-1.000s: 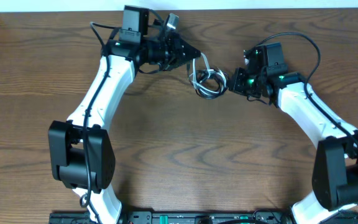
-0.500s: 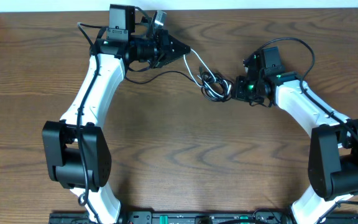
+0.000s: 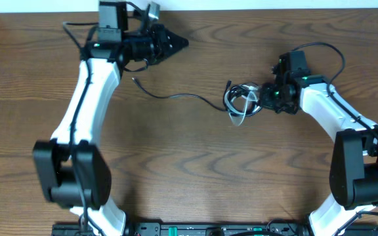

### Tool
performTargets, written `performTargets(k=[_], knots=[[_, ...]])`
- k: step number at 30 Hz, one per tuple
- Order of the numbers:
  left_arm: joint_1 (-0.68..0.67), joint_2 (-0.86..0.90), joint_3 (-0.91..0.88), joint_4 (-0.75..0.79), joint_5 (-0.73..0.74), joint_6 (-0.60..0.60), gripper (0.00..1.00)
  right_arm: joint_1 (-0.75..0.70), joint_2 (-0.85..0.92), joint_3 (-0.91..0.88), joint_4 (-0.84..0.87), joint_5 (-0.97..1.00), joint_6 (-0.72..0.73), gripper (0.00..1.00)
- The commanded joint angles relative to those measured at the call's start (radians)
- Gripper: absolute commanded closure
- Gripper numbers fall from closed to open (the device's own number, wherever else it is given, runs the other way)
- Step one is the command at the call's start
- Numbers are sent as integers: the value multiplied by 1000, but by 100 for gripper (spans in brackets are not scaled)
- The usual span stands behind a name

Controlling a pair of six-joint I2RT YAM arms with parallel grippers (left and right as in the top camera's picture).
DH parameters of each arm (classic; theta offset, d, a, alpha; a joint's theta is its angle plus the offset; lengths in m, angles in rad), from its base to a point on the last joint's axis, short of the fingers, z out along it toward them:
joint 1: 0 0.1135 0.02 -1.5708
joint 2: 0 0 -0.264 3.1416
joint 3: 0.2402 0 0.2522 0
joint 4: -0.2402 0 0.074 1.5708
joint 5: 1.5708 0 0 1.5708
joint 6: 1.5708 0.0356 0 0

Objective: Untangle cables

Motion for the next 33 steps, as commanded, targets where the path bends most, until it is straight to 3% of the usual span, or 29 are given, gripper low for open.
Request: performTargets(k=[1,6,9,11,14,21,27,33], knots=[[6,-111,6,21,-33,26,93,-21,7,4,-8,31,-15,99],[3,-174,5,15,-47,63,93,-23,7,4,0,19,-37,99],[-27,-171,-1,-31,-59,116,93,-23,7,5,29,-67,-87,85],[-55,-171,-9,-76,-135,140,93,-23,7,7,54,-143,-101,74],[-99,-171,-16,-124,-243,186,93,-23,7,8,79,-214,-106,65],[-197,-169,-18,-170,-405,224,92,-23,7,8,85,-253,-129,64],[-265,-133,-18,-181,-412,243,92,-24,7,8,40,-47,-74,57],[-311,-51,-18,-195,-412,243,92,-34,7,8,37,-44,-74,58]])
